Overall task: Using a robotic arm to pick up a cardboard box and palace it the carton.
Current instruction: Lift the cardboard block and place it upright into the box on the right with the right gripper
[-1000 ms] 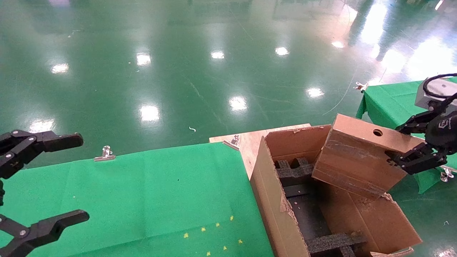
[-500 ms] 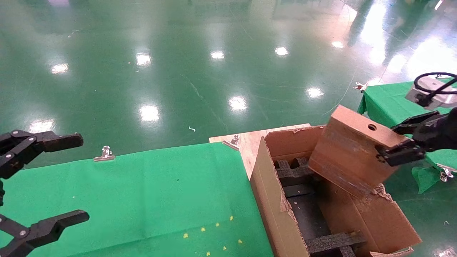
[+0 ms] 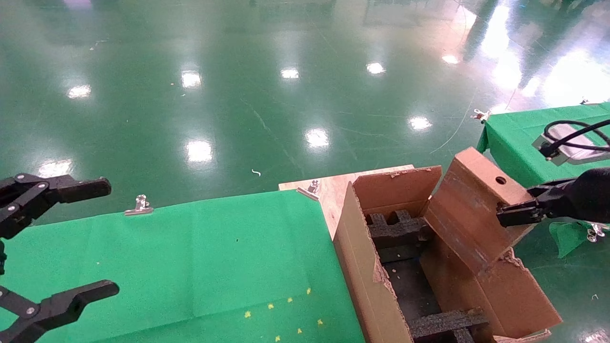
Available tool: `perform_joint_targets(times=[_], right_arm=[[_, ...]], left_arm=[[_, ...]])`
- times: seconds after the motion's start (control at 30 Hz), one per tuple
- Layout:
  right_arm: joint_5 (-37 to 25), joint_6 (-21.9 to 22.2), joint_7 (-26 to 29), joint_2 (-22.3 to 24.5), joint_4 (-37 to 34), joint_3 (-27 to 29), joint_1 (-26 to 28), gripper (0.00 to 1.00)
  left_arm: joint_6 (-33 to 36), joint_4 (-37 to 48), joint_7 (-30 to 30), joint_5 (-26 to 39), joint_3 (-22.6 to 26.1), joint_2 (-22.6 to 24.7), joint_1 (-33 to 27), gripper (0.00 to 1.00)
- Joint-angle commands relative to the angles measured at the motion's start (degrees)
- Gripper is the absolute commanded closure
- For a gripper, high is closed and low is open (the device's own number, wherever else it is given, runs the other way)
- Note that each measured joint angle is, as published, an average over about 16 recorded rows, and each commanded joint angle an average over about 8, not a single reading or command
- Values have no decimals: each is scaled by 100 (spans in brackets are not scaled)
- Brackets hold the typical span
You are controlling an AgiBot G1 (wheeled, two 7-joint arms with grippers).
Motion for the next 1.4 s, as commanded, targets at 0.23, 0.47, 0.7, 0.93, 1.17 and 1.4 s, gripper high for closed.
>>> perform_joint_targets(times=[0.23, 0.47, 0.7, 0.93, 1.17, 1.4], right_arm=[[-64, -17, 519, -42, 77, -81, -90, 100], [-39, -36, 506, -61, -15, -85, -98, 100], [-226, 221, 1203, -80, -94, -171, -221, 100], [-580, 645, 1988, -171, 29, -341, -474, 100], [-777, 912, 2327, -339, 46, -487, -720, 100], [-834, 1016, 2640, -512, 51, -596, -919, 100]], left_arm=[[-2, 1, 0, -1, 0, -1, 1, 0], [-2, 1, 0, -1, 0, -1, 1, 0], [-2, 1, 1, -2, 0, -1, 1, 0], [-2, 1, 1, -2, 0, -1, 1, 0], [-2, 1, 1, -2, 1, -1, 1, 0], [-2, 1, 1, -2, 1, -1, 1, 0]])
